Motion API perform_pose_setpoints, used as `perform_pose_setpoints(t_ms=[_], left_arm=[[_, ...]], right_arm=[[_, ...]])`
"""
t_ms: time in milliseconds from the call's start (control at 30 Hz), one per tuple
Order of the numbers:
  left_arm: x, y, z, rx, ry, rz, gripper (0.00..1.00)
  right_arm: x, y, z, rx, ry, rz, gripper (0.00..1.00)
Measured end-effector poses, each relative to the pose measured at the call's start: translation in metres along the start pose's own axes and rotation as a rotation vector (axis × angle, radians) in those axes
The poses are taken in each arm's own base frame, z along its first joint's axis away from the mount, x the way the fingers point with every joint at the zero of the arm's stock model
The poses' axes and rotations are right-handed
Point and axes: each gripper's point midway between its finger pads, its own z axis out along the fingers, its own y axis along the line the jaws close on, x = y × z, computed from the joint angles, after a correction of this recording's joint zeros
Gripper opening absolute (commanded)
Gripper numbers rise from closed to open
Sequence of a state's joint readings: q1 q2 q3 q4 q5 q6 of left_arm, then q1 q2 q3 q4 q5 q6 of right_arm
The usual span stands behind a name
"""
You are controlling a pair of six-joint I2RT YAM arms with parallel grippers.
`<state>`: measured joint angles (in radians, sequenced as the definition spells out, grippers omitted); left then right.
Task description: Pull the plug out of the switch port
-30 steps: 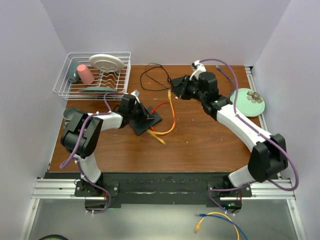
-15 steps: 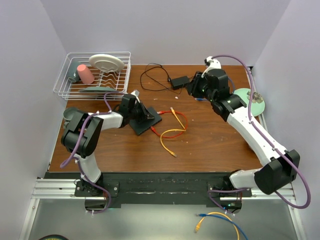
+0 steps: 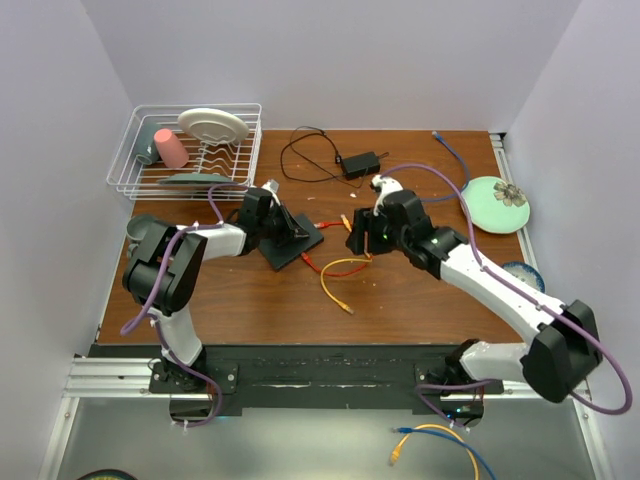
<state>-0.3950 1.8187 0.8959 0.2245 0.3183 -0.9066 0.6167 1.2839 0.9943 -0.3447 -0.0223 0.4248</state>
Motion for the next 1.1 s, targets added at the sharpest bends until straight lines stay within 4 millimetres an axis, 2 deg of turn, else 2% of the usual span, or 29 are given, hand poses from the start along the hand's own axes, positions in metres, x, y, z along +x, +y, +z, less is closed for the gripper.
perform_pose_setpoints(t_ms=[67,133,233,367,633,867,967,1000,1067,1100], left_arm=[[0.000,0.000,0.000,0.000,0.000,0.000,0.00],[0.000,0.000,0.000,0.000,0.000,0.000,0.00],[0.000,0.000,0.000,-0.001,0.000,0.000,0.00],[0.001,0.001,0.000,-0.001,0.000,0.000,0.00],[0.001,0.003,-0.003,-0.010,-0.005,-0.001,0.00],[0.001,0.003,-0.003,-0.010,-0.006,-0.001,0.00],[0.001,0.003,-0.003,-0.010,-0.005,-0.001,0.00],[0.001,0.003,-0.003,-0.009,-0.005,0.000,0.00],[0.002,0.003,-0.003,-0.009,-0.005,0.000,0.00],[0.002,0.003,-0.003,-0.009,-0.005,0.000,0.00]], right_arm=[[0.014,-0.006,-0.006,0.010,0.011,0.005,0.64],[0.020,-0.010,-0.012,0.036,0.008,-0.009,0.64],[0.021,-0.002,-0.019,0.051,-0.015,-0.064,0.64],[0.033,0.004,-0.020,0.076,0.000,-0.140,0.64],[0.054,-0.010,-0.005,0.182,0.065,-0.211,0.62],[0.073,-0.028,0.023,0.274,0.135,-0.245,0.57],[0.077,-0.030,0.039,0.302,0.173,-0.267,0.28],[0.077,-0.031,0.043,0.309,0.178,-0.273,0.10],[0.074,-0.031,0.046,0.319,0.176,-0.284,0.00],[0.072,-0.030,0.046,0.318,0.170,-0.283,0.00]])
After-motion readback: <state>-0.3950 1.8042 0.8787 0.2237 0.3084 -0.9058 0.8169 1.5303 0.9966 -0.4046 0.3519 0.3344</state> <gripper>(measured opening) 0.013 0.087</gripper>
